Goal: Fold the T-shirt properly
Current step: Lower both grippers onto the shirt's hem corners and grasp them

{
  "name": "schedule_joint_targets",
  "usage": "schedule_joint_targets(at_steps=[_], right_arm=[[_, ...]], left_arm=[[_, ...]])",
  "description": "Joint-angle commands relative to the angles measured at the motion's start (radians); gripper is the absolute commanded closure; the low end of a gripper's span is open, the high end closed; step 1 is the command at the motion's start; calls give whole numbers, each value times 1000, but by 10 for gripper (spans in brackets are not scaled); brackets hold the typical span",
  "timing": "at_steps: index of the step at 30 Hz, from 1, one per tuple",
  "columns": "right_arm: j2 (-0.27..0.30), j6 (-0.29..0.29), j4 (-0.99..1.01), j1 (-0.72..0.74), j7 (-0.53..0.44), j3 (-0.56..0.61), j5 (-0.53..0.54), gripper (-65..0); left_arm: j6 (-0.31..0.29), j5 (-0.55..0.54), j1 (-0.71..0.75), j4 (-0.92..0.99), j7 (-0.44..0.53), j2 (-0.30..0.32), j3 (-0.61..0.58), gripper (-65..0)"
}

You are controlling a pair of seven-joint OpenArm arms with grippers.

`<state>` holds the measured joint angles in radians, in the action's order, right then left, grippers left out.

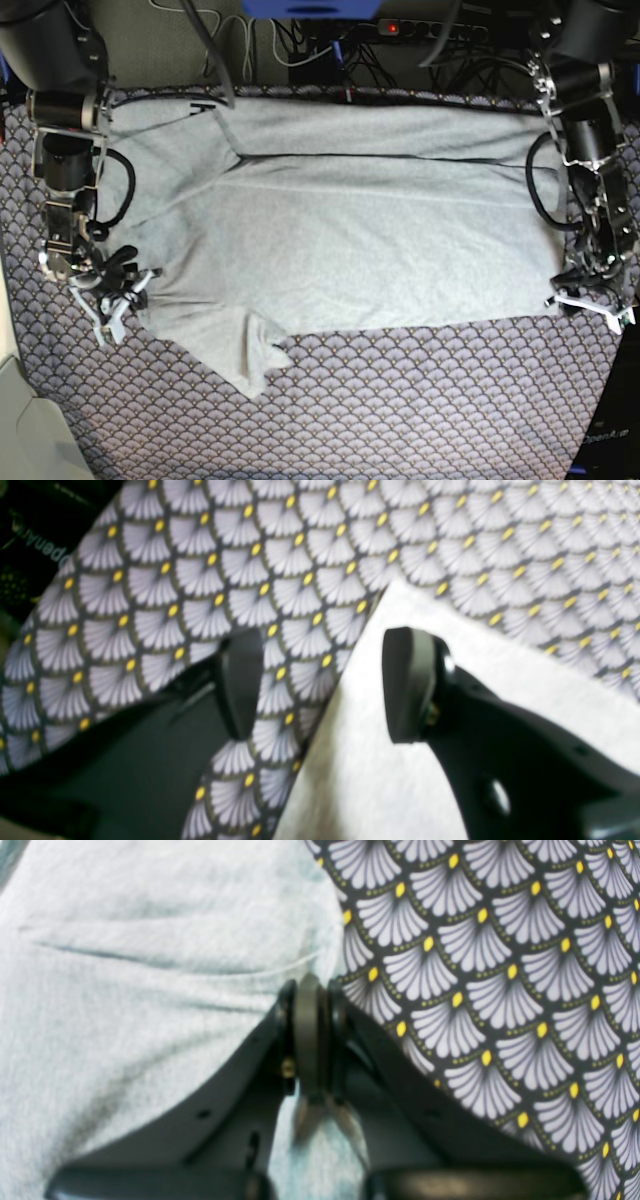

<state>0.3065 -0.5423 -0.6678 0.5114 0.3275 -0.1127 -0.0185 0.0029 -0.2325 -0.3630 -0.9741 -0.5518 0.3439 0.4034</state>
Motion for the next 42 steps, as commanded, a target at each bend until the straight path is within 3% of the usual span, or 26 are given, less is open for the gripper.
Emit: schedule_joint_targets(at_steps=[1, 7, 14, 21, 39, 42], right_arm=[[9, 3, -11, 14, 12, -2, -1, 0], [9, 3, -11, -3, 12, -2, -1, 0], [9, 3, -11, -3, 12, -2, -1, 0], [10, 3, -11, -4, 12, -2, -1, 0], [9, 3, -14, -3, 12, -2, -1, 0], [9, 3, -13, -3, 12, -2, -1, 0]], left_arm=[[-4, -1, -24, -16, 37, 13, 1, -368], [-2, 9, -55, 105, 169, -9, -8, -369], [-5, 8, -147, 363, 327, 1, -122, -368], [-1, 8, -166, 375, 359, 7, -205, -368], [-1, 6, -173, 508, 479, 4, -205, -365], [-1, 0, -173, 508, 479, 4, -205, -286]])
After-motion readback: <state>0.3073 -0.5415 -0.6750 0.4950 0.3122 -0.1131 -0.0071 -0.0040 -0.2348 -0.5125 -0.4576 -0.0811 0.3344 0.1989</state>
